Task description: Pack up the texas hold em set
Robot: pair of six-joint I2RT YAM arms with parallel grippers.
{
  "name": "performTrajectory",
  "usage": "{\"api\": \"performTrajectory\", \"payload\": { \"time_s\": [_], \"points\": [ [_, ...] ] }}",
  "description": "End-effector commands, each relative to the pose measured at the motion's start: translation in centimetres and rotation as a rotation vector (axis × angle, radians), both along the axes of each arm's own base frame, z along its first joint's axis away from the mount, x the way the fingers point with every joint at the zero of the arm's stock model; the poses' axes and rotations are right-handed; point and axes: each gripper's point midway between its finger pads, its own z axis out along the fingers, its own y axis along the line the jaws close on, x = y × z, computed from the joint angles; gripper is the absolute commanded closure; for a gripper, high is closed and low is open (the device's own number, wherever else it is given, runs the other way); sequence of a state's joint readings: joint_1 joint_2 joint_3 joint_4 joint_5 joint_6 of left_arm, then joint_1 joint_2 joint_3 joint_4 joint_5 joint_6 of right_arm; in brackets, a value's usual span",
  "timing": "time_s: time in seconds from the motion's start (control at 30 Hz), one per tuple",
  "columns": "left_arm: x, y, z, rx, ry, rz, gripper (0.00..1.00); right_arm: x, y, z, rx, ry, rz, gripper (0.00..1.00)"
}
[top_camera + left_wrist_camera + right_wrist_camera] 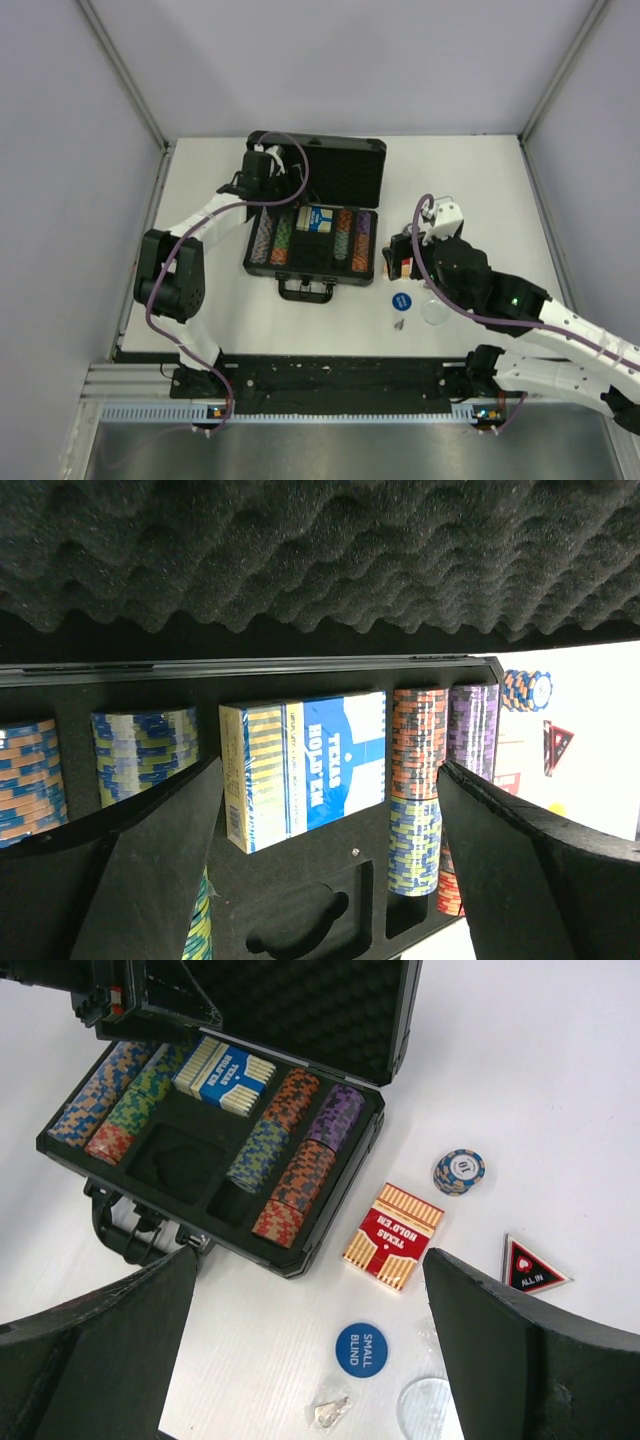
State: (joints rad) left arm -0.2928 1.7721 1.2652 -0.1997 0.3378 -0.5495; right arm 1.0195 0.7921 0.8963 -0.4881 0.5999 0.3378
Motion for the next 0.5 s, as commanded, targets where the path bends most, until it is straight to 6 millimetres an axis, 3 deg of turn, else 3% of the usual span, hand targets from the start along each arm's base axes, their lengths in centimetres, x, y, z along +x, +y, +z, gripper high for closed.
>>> {"api": "performTrajectory", "payload": {
  "time_s": [0.0, 0.23, 0.47],
  "points": [
    [0.7, 0.6, 3.0, 0.048, -0.077, 0.026, 0.07, 0.1, -0.2, 0.4, 0.025, -0.009, -0.016, 0.05],
    [0.6, 0.2, 1.4, 0.083, -0.031, 0.026, 0.21, 0.1, -0.4, -0.2, 0.000, -0.007, -0.014, 0.05],
    [0.5, -1.1, -0.4, 0.077, 0.019, -0.003, 0.51, 0.0, -0.7, -0.8, -0.008, 0.004, -0.025, 0.05]
  ]
}}
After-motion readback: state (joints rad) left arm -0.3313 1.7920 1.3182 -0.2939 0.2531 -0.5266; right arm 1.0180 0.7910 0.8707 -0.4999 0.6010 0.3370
